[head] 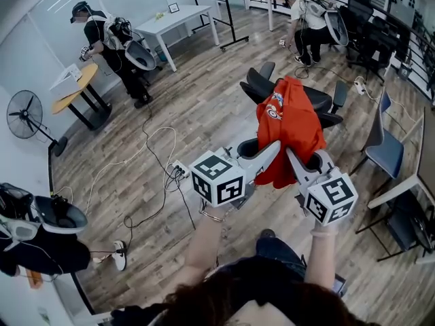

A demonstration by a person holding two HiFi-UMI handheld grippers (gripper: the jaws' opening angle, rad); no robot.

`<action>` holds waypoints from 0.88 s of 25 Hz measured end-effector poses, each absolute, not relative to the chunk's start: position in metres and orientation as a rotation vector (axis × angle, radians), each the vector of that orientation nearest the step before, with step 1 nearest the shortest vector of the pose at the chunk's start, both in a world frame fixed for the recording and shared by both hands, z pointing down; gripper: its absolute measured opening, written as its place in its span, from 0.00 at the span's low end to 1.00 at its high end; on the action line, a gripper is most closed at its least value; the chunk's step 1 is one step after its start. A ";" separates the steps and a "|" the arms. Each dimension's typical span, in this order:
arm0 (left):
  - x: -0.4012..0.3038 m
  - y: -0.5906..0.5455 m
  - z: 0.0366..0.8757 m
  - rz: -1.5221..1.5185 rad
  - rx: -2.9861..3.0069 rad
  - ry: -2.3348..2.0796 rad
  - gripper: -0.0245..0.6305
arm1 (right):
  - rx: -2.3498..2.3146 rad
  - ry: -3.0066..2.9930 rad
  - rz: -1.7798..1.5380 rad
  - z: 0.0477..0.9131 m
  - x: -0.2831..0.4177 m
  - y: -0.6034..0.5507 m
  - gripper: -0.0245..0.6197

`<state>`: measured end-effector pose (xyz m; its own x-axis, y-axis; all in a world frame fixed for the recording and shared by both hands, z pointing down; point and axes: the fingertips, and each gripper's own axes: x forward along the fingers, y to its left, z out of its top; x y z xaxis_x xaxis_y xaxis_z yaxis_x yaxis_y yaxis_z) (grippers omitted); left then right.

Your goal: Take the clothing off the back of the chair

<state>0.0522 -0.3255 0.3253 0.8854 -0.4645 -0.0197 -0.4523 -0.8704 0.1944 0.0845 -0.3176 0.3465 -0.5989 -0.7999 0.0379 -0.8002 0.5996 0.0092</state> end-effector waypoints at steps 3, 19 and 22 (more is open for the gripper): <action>0.052 -0.316 0.322 -0.103 2.877 -0.708 0.16 | 1.391 -2.780 0.013 0.344 0.085 -0.309 0.13; 0.031 -0.274 0.304 -0.163 2.887 -0.726 0.16 | 1.376 -2.787 -0.010 0.325 0.065 -0.268 0.13; 0.028 -0.268 0.303 -0.167 2.888 -0.734 0.16 | 1.369 -2.792 -0.013 0.324 0.061 -0.262 0.13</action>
<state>0.0280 -0.2678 0.3032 0.8736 -0.4817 -0.0690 -0.4642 -0.8675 0.1788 0.0614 -0.2624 0.3240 -0.6120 -0.7905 0.0253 -0.7902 0.6125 0.0220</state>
